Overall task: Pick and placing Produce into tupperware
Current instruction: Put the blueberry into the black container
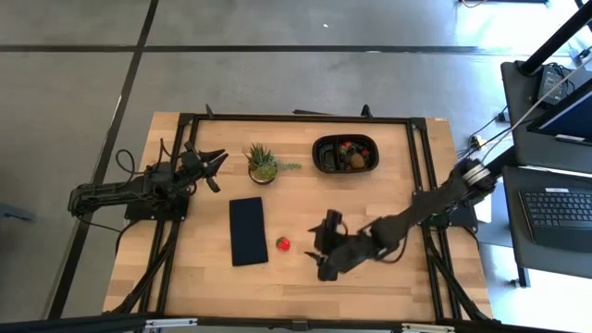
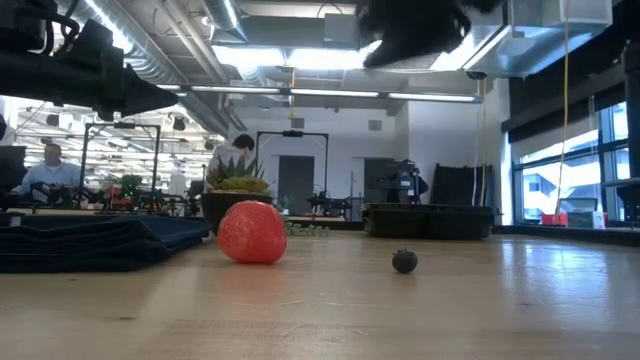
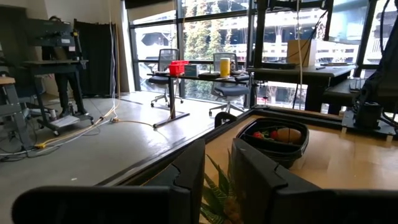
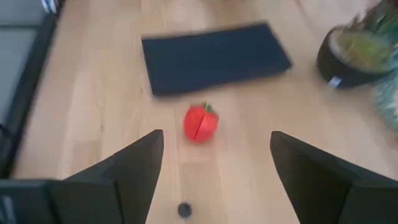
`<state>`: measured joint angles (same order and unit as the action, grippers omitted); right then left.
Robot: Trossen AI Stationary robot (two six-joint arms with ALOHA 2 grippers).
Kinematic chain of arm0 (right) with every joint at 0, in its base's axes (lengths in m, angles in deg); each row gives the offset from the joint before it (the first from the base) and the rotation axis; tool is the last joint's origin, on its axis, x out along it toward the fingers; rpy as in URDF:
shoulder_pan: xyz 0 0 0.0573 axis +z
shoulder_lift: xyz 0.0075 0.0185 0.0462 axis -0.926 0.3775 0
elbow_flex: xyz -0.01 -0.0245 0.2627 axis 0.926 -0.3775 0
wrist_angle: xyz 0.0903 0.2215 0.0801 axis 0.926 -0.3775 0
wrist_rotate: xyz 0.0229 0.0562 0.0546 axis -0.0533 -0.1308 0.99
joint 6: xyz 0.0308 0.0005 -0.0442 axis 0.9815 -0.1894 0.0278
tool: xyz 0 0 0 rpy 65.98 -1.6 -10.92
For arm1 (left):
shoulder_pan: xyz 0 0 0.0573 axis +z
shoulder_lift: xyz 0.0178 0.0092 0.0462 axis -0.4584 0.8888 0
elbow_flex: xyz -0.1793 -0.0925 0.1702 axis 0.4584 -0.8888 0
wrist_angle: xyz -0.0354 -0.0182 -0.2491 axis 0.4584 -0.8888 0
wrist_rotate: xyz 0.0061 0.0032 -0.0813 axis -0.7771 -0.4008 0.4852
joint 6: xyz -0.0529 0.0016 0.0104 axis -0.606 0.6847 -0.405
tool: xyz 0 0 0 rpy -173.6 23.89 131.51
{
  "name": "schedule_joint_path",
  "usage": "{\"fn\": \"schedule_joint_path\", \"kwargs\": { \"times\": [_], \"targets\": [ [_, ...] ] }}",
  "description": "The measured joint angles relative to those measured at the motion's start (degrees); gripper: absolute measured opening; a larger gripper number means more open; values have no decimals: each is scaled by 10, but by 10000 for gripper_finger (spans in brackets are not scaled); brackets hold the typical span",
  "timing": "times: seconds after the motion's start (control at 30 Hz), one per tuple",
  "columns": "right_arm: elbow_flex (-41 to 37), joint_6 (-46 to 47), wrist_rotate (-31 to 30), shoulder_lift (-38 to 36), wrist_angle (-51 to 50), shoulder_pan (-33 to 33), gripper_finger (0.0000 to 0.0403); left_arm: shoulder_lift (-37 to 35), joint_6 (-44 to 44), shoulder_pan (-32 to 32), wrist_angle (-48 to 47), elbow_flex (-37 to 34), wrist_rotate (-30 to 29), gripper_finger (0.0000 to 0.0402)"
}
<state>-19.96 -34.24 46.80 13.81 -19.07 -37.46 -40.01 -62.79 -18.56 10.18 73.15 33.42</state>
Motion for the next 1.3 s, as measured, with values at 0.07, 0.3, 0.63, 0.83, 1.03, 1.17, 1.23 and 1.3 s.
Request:
{"fn": "schedule_joint_path", "kwargs": {
  "times": [0.07, 0.3, 0.63, 0.83, 1.03, 1.17, 1.23, 1.3],
  "targets": [
    [0, 22, -1, 26, -1, 6, 297, 0, 0, 0, 0, 0, 2, 75],
    [0, 82, -7, 93, 2, 20, 297, 0, 0, 0, 0, 0, 3, 63],
    [0, 125, -16, 156, 2, 37, 297, 0, -1, 0, -1, 0, 3, 44],
    [-1, 138, -16, 187, 2, 37, 297, 0, -1, 0, -1, 0, 3, 34],
    [-1, 155, -16, 196, 1, 37, 297, 0, -1, 0, -1, 0, 3, 26],
    [0, 158, -9, 197, 0, 37, 296, 0, -1, 0, -1, 0, 3, 21],
    [0, 164, 0, 197, -1, 35, 292, 0, -1, 0, -1, 0, 3, 19],
    [0, 166, 16, 196, -1, 31, 284, 0, -1, 0, -1, 0, 3, 17]
  ]
}}
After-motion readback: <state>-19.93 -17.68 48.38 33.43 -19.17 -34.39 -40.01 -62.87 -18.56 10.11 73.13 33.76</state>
